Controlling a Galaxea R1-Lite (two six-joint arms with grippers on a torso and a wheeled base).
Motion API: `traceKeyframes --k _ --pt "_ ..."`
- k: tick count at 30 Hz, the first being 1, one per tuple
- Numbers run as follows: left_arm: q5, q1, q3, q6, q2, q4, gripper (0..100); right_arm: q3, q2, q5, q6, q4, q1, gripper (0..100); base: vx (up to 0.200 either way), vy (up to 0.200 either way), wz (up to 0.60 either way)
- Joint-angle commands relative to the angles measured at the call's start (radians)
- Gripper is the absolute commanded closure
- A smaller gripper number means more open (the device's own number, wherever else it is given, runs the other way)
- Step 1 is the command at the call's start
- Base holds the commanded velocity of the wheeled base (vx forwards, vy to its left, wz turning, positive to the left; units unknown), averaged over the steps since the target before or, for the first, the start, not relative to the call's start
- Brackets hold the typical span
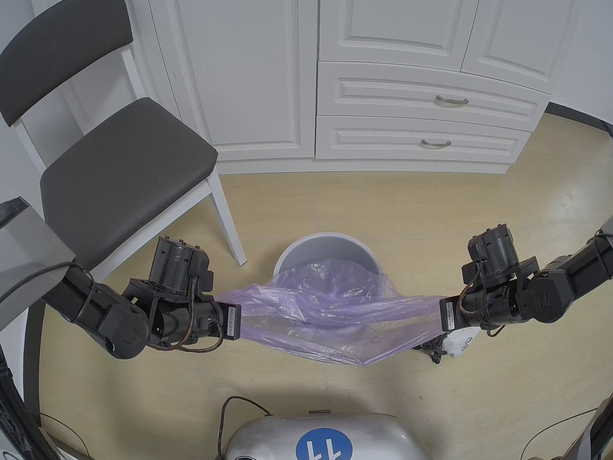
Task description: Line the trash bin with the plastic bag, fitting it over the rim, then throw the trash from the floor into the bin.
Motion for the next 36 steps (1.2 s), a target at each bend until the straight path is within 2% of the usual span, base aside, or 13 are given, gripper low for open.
traceKeyframes --k 1,17,26,36 --pt "0.000 -0.001 0.009 0.017 -0.019 0.002 100 0.017 -0.026 0.002 -0.015 0.002 -0.001 100 0.000 0.000 0.00" --pt "-0.001 -0.010 0.046 0.057 -0.071 0.037 100 0.072 -0.087 0.008 -0.098 0.004 -0.008 100 0.000 0.000 0.00" --pt "-0.001 -0.016 0.047 0.068 -0.082 0.059 100 0.080 -0.091 0.009 -0.102 0.005 -0.008 100 0.000 0.000 0.00" --pt "-0.003 -0.024 0.029 0.065 0.004 0.037 100 0.069 -0.018 0.003 -0.107 -0.004 0.000 100 0.000 0.000 0.00"
